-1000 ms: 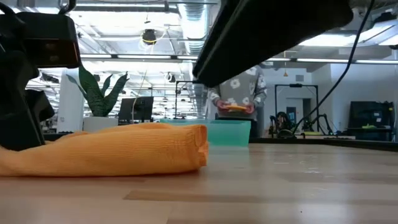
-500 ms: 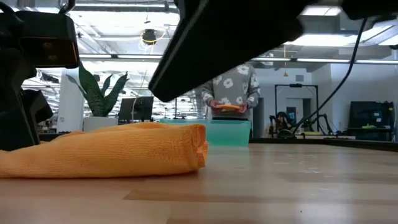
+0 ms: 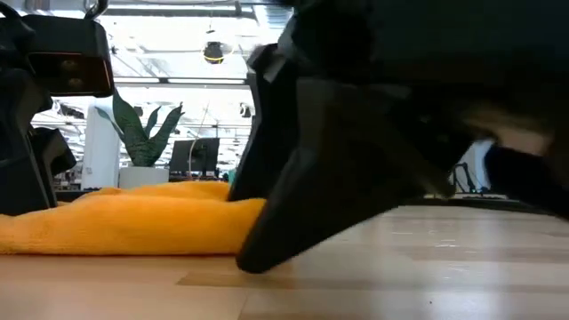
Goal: Roll microfiber towels into tight, uniform cylinder then place into a basket
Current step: Roll the yellow microfiber cloth
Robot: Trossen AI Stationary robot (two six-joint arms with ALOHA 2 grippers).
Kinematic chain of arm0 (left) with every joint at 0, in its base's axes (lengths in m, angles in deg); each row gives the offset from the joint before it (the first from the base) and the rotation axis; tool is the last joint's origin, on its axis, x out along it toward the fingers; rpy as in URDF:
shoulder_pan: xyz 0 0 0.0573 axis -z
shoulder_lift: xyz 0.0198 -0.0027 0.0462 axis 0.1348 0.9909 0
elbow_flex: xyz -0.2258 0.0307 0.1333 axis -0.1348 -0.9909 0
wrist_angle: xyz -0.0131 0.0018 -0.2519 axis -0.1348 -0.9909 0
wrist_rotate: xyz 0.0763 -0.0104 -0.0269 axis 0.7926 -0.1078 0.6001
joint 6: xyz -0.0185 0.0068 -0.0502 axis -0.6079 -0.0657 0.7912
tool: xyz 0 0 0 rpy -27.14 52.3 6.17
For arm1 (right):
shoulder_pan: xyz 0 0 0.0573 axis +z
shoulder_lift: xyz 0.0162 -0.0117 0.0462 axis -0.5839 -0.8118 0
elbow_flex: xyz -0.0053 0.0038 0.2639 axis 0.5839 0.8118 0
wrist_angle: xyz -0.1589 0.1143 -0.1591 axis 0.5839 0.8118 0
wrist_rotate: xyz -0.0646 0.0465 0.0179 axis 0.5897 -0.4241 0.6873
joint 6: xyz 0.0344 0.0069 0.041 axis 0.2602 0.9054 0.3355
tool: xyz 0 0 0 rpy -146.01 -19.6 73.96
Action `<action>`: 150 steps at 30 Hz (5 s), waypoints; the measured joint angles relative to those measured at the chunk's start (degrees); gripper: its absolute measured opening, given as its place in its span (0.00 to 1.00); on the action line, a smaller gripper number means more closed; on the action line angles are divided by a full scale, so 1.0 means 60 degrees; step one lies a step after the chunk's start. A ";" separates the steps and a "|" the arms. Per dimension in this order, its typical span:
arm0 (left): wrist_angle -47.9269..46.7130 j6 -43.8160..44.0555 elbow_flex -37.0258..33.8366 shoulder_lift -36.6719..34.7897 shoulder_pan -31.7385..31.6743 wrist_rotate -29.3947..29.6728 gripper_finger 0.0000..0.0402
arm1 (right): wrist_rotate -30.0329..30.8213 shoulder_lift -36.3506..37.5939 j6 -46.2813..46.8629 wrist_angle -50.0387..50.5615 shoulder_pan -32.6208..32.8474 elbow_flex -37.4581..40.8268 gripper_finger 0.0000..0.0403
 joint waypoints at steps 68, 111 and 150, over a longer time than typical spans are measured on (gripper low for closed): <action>-0.4232 -0.5494 0.2910 0.0914 0.1548 0.1934 0.42 | -0.3625 -0.0114 0.3576 0.0482 -0.1313 -0.0006 0.02; -0.5149 0.0533 0.3434 -0.0368 -0.0098 -0.3577 0.04 | -0.5283 -0.0234 0.5434 0.1105 -0.0413 -0.2013 0.02; -0.5355 -0.2370 0.2280 -0.0408 -0.3153 -0.5767 0.02 | -0.3279 0.0261 0.5782 0.3972 -0.1534 -0.2239 0.01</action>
